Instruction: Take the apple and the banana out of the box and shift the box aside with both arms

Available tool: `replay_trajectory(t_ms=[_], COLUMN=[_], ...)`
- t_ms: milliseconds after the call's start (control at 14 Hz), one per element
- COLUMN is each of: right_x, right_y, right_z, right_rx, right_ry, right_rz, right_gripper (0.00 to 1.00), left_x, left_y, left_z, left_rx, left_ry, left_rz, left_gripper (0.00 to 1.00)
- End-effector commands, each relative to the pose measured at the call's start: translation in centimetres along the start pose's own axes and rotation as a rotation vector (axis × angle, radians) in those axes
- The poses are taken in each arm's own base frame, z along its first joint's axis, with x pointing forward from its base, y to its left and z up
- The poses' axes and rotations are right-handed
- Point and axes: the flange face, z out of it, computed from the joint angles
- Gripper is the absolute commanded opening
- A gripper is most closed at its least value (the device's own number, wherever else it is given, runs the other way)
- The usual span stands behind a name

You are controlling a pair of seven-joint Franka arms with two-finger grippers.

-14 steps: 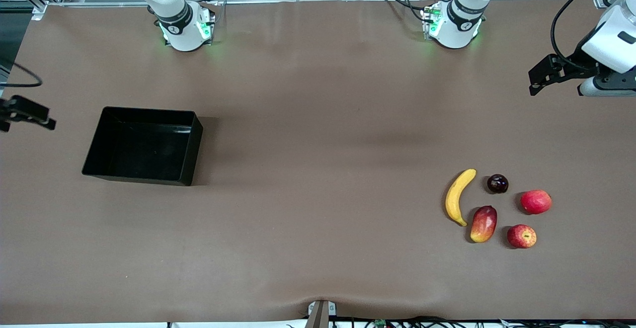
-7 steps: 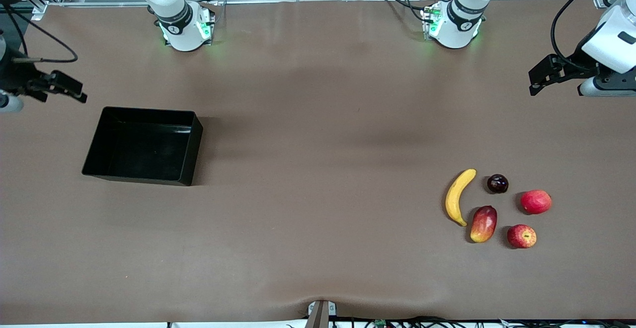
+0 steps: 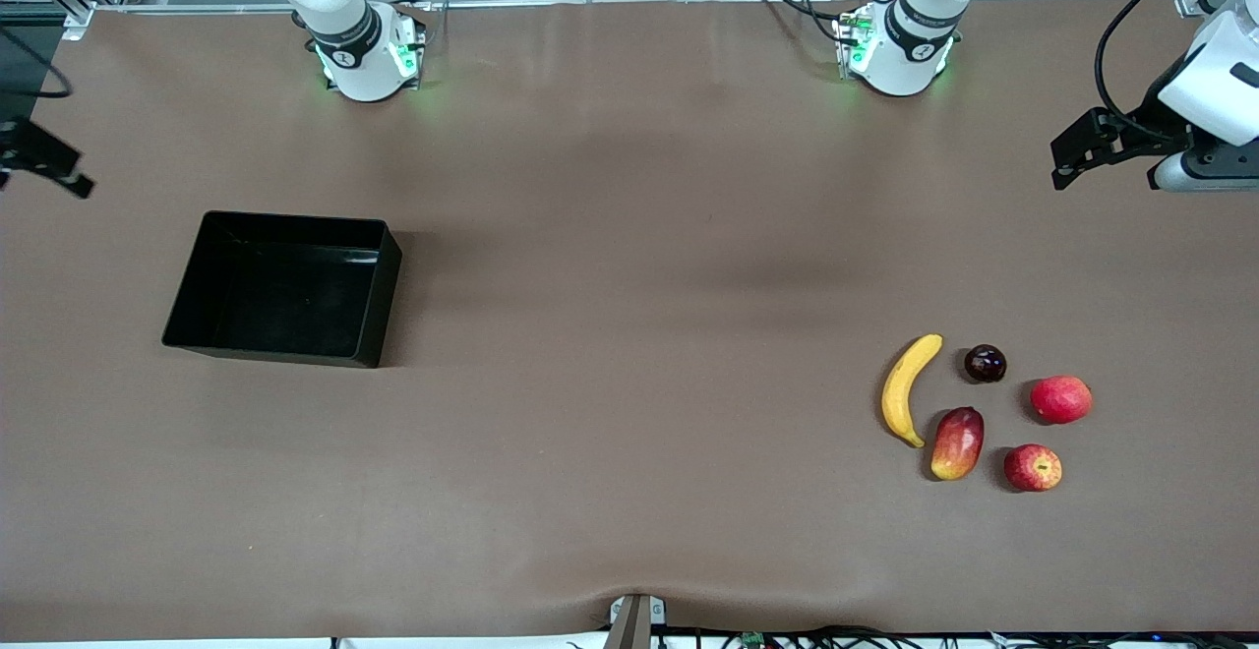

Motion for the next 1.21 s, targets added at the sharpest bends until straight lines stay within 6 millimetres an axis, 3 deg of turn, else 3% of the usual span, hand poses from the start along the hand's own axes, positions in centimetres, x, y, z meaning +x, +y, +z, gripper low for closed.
replay_trajectory(t_ms=[0,427,854,1139], right_x=[1.2,1.0,1.0,1.1], right_y=[-0.3,-1.2,-2.4,-1.3], right_z=[0.1,0.6,-0.4,-0.9], right_rx=[0.000,0.000,0.002,-0.007], right_ry=[-0.023,-0.042,-0.018,-0.004], right_rz=[0.005,-0.012,-0.032,-0.016], right_gripper=[1.00,1.00,1.00,1.00], left_x=[-0.4,-0.5,-0.4,-0.2], left_y=[-0.2,-0.2,-0.2,-0.3], left_z=[-0.7,-0.8,-1.3,-1.6], left_rx=[-0.005,-0.007,-0.007,-0.010], left_ry=[0.010,0.013,0.021,0.029], left_rz=[0.009,0.003,0.018,0.020], left_gripper=[1.00,1.00,1.00,1.00])
